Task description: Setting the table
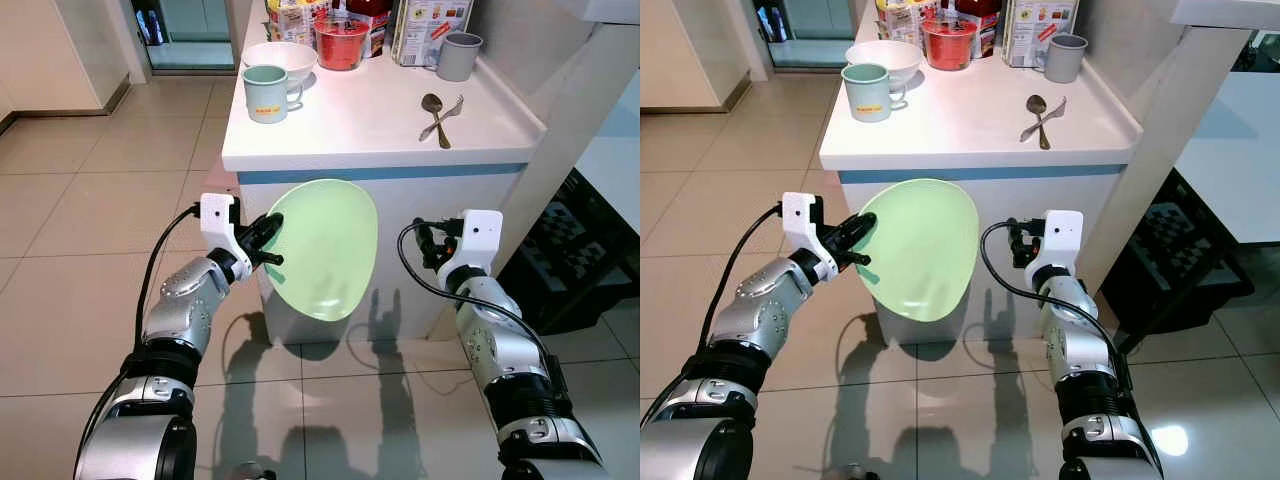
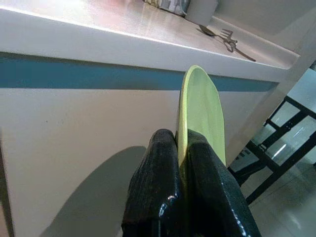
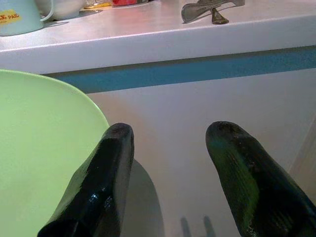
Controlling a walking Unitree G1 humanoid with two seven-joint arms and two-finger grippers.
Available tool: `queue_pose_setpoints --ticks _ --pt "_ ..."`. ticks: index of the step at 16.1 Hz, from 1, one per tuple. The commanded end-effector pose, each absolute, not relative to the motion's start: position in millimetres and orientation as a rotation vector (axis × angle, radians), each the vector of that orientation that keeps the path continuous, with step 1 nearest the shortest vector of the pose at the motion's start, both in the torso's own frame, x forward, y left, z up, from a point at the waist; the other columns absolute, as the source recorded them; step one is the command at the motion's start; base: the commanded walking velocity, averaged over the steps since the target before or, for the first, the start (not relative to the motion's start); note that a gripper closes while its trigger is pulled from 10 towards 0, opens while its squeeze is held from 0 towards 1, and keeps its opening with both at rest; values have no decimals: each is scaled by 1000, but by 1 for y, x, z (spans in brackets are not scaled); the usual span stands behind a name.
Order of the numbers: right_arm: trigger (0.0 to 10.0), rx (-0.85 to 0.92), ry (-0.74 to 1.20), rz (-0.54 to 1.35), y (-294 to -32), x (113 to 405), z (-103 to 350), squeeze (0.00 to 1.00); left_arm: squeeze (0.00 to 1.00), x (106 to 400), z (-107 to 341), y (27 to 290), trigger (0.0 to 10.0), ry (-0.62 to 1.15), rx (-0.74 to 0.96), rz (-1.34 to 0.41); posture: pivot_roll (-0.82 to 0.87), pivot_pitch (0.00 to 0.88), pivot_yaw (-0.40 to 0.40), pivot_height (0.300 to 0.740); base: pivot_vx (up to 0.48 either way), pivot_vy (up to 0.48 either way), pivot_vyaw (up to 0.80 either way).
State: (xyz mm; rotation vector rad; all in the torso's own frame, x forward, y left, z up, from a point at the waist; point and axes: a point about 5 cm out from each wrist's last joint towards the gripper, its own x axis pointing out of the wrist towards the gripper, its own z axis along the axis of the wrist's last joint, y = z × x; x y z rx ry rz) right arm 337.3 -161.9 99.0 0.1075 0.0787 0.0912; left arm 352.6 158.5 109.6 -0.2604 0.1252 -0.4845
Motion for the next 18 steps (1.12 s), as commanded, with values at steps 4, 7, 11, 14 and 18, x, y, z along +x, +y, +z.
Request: queue_pose_setpoints --ticks 4,7,11,14,18 --pt "10000 87 73 94 -162 339 100 0 0 358 119 157 0 92 -221 -483 -3 0 10 740 0 0 0" --pt "10000 71 78 106 -158 339 99 0 0 358 118 157 0 94 -196 -481 -6 0 11 740 0 0 0" --pt "10000 44 65 124 -154 338 101 0 0 357 115 156 0 99 -193 -473 -16 0 12 740 0 0 0" --pt "10000 32 76 130 -153 337 99 0 0 358 115 156 0 100 -187 -464 -17 0 10 740 0 0 0" --pt "10000 30 77 140 -150 336 98 0 0 357 112 155 0 105 -179 -461 -7 0 6 740 0 0 0"
